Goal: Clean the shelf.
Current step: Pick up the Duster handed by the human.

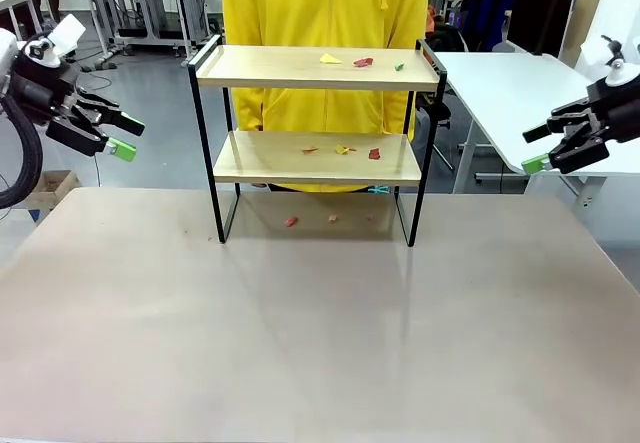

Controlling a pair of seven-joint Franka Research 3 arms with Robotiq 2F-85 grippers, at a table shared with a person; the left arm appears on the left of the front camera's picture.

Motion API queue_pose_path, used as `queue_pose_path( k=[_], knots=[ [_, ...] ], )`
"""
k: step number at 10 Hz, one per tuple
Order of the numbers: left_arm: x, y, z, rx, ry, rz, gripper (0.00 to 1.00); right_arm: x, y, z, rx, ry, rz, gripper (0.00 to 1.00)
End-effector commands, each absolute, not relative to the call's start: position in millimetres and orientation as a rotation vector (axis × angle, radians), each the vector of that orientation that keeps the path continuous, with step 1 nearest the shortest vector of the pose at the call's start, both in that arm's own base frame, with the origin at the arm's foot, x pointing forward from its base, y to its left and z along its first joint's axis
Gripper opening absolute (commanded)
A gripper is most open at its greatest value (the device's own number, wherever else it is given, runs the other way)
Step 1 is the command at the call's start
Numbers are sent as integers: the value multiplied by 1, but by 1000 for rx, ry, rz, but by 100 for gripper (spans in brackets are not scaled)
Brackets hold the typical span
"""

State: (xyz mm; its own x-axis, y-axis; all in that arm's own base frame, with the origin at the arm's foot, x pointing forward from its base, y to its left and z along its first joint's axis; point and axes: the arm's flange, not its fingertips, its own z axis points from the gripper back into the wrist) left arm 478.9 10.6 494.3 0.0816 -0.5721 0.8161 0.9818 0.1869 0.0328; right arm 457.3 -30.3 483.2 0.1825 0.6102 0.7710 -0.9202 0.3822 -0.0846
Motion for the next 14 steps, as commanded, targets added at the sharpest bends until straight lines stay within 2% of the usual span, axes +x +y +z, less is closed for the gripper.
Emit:
queue_pose_path(
  k=[1,4,5,6,8,9,10,12,14],
  knots=[
    [471,13,509,-615,-832,-1298,100,449,-27,490,431,-835,1123,100],
    [474,12,505,-604,-811,-1294,100,453,-27,491,416,-815,1131,100],
    [538,43,506,-648,-873,-1227,100,503,-52,491,536,-842,1136,100],
    [578,63,495,-717,-916,-1236,100,537,-72,482,585,-887,1158,100],
    [617,90,461,-850,-1002,-1344,100,586,-103,446,689,-1055,1249,100],
    [629,99,439,-908,-1098,-1399,100,601,-119,426,737,-1125,1282,100],
    [637,105,419,-886,-1210,-1445,100,608,-127,409,740,-1171,1291,100],
    [641,106,386,-893,-1315,-1476,100,605,-126,398,760,-1216,1280,100],
    [639,104,374,-905,-1364,-1451,100,605,-127,391,845,-1165,1175,100]
  ],
)
